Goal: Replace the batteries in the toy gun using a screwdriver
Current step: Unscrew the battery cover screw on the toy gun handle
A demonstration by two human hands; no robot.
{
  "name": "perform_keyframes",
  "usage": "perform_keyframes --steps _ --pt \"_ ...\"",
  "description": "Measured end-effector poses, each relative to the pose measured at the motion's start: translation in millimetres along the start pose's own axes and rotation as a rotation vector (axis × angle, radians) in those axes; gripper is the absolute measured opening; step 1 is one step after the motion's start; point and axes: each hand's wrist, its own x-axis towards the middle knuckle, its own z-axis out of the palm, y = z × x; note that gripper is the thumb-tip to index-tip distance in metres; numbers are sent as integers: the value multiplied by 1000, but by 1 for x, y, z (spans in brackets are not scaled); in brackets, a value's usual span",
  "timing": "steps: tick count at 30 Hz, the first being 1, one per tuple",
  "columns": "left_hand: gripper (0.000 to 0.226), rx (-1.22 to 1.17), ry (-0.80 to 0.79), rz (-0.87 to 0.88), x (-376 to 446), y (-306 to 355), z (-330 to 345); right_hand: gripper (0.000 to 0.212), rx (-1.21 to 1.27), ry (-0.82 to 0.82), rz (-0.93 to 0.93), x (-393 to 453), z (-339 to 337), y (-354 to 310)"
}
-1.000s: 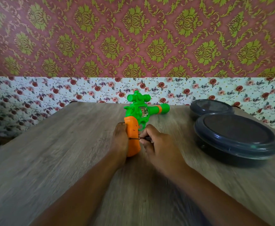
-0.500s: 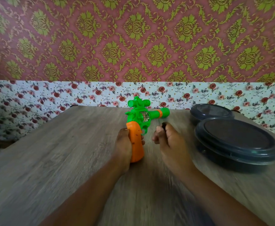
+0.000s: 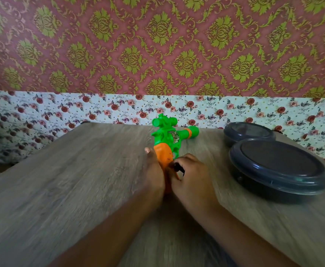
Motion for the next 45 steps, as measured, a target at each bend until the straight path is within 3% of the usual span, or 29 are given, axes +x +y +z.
perform_keyframes --steps 6,13,21,28,32,34,41,45 --pt "60 78 -47 43 -7 2 2 10 -19 17 -4 0 -1 0" --pt "74 66 -48 38 -4 0 1 9 -12 -6 -10 -1 -1 3" --pt "69 146 21 40 -11 3 1 7 18 6 1 -1 -1 2" --pt "92 157 19 75 -6 -5 -1 7 -9 8 14 -2 -1 1" --pt "126 153 -36 87 9 -19 -5 7 8 6 16 -1 -1 1" --pt "131 142 -47 85 17 -28 -8 7 19 7 13 -1 -2 1" --pt "120 159 -16 86 4 -15 -5 5 50 11 21 -1 -1 4" --pt "84 109 -2 7 -12 6 -1 15 254 -80 153 6 -5 8"
